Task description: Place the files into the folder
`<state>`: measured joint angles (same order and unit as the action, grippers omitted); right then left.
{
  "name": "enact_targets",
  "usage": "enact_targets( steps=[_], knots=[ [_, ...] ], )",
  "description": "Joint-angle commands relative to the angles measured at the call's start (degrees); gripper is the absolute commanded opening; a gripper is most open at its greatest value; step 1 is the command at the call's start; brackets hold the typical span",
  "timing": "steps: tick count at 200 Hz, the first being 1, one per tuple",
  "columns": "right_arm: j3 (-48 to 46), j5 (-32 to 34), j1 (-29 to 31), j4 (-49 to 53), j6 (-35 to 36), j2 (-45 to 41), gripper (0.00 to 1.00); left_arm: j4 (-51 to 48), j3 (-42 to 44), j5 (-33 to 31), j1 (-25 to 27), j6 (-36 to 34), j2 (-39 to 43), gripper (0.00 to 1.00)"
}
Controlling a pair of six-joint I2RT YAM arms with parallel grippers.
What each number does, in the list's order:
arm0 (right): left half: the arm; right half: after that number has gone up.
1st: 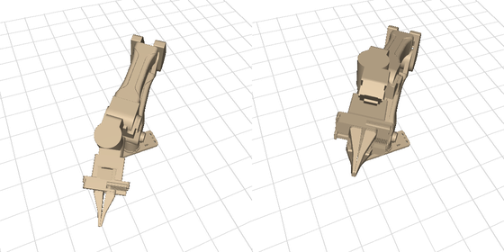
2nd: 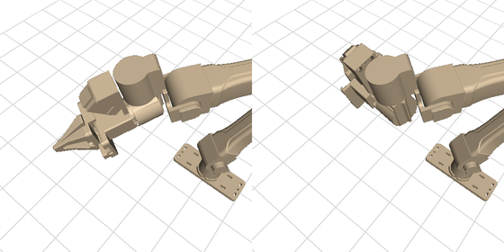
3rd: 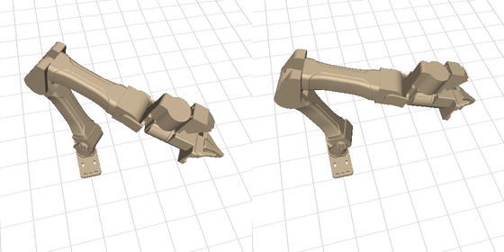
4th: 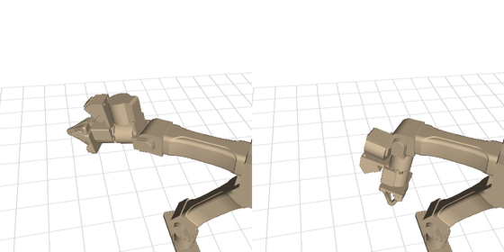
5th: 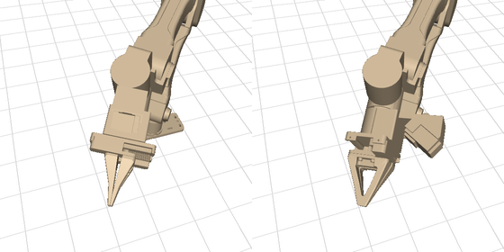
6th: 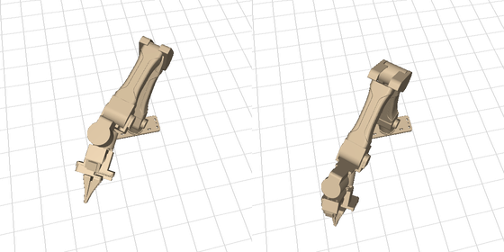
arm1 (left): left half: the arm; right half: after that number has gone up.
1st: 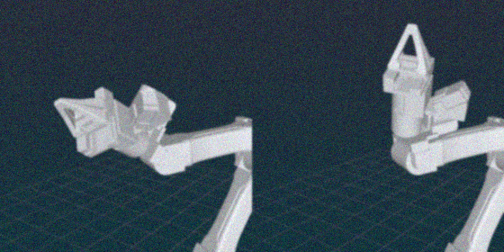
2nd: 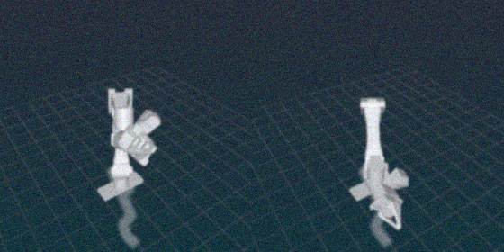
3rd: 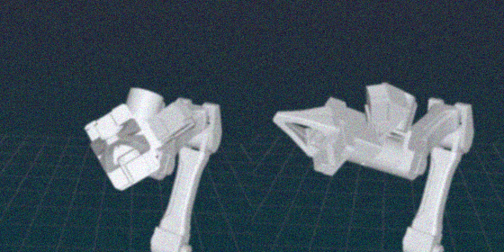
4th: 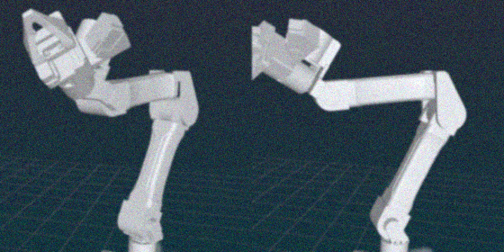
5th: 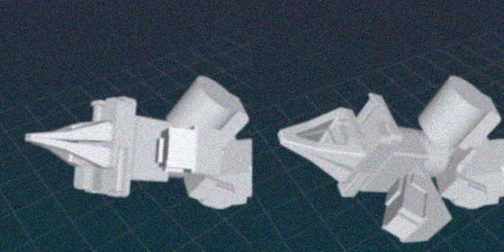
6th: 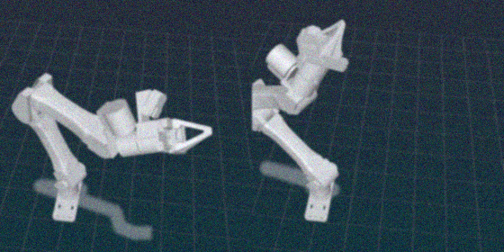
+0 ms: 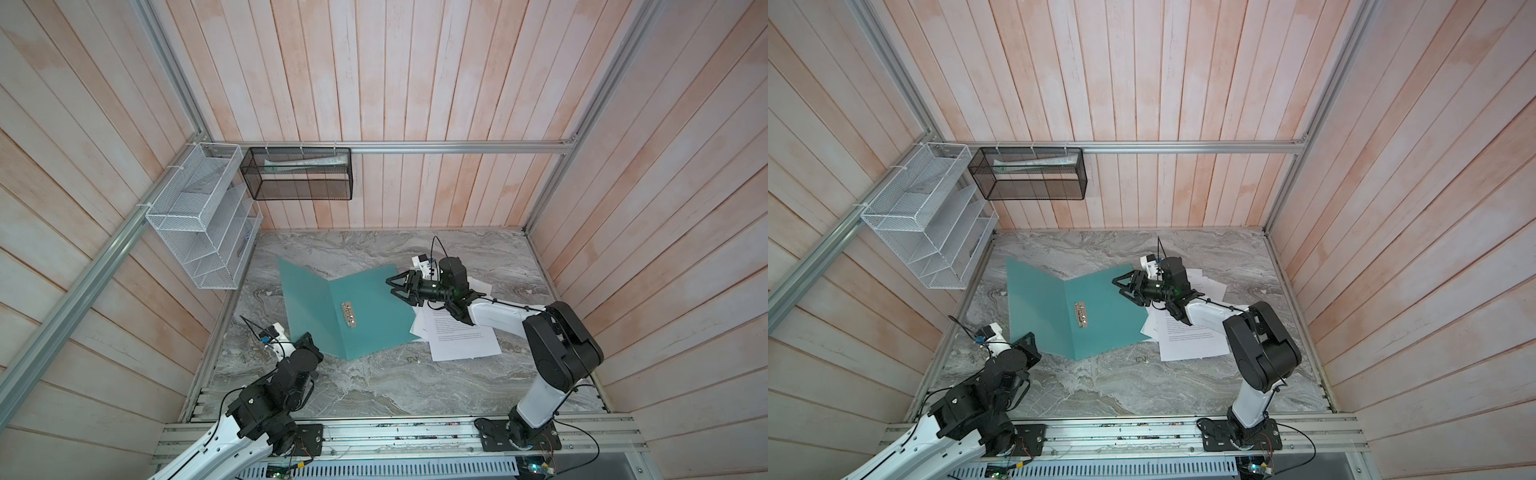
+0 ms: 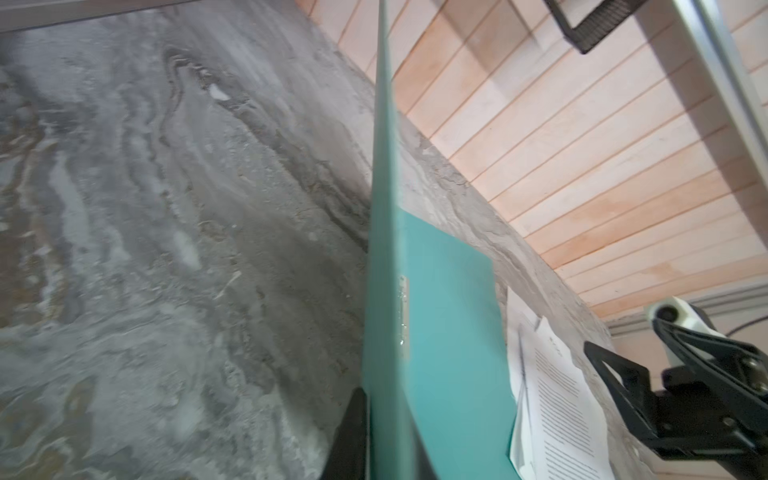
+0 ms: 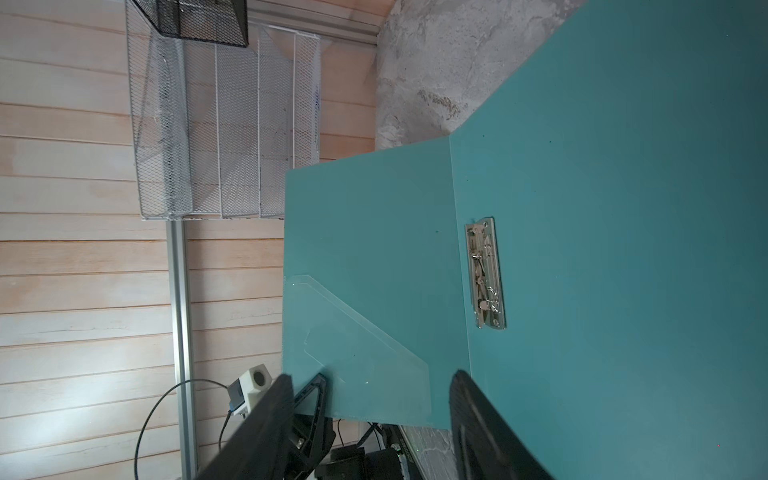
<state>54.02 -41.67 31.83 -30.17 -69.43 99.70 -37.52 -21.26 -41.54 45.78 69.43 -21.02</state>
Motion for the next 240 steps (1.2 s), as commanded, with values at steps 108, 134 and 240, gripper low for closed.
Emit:
enact_targets(
  steps=[108,134,240],
  knots=[
    [6.5,7.1,0.6,17.8,14.4,-0.5,0.57,-42.8,-37.1,-11.3,-0.6,19.8,-19.6,0.58],
    [6.6,6.0,-1.1,18.4,16.3,-1.3,0.57,-37.1,-41.3,-11.5,-0.6,10.2,-20.2,0.58],
    [3.6,14.5,-5.4,33.7,31.7,-8.3,0.69,17.4,-24.8,24.6,-15.9,-16.7,-51.1,0.56]
  ],
)
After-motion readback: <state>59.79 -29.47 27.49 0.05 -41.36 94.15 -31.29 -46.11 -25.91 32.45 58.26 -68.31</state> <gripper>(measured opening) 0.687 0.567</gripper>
